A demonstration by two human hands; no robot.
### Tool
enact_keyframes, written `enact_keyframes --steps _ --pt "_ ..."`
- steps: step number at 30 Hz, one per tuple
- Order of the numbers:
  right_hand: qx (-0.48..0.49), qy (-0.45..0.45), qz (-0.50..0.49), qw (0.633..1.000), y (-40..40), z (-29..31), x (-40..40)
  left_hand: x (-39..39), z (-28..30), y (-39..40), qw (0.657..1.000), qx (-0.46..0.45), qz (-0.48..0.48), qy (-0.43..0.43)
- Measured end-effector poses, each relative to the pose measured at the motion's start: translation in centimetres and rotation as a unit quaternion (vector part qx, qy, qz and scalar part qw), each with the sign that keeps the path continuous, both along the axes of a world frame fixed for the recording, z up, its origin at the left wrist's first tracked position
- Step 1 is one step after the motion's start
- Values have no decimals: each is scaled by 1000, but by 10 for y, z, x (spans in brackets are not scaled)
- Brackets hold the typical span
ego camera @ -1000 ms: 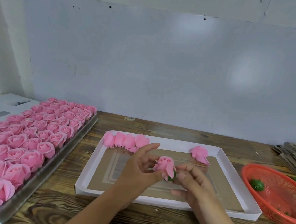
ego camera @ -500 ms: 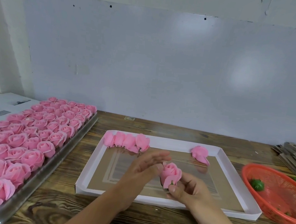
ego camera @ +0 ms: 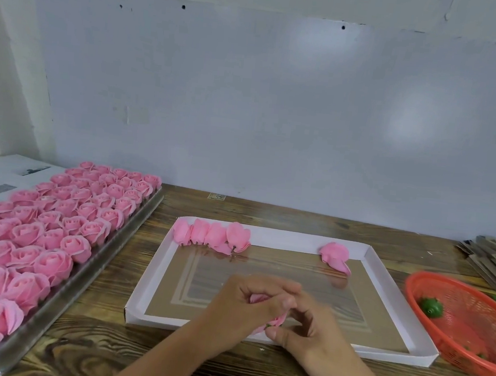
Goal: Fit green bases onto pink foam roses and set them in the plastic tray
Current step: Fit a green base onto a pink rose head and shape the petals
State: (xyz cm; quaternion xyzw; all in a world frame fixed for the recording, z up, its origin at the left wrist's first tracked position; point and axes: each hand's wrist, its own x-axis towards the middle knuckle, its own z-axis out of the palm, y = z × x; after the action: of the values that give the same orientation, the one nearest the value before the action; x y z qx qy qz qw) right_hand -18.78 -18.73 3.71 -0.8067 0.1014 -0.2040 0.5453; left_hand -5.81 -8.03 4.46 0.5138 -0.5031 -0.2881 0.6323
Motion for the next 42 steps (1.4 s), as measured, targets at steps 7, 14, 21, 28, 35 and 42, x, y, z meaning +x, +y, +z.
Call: enact_keyframes --steps 7,14,21,28,35,42 --pt "-6 -36 -21 999 -5 -7 0 0 -5 -4 994 25 -6 -108" --pt "58 -73 -32 995 -10 -11 1 6 -6 -1 993 97 -12 -68" --pt "-50 -24 -54 997 -1 -8 5 1 3 1 999 -22 26 2" --pt "-81 -25 -47 995 -1 -9 4 -2 0 -1 1000 11 -5 -5" --pt "-63 -54 -29 996 -1 -8 4 -1 -1 -3 998 23 -14 -57" --pt "41 -93 -21 995 -5 -11 4 4 -4 0 996 59 -6 -70"
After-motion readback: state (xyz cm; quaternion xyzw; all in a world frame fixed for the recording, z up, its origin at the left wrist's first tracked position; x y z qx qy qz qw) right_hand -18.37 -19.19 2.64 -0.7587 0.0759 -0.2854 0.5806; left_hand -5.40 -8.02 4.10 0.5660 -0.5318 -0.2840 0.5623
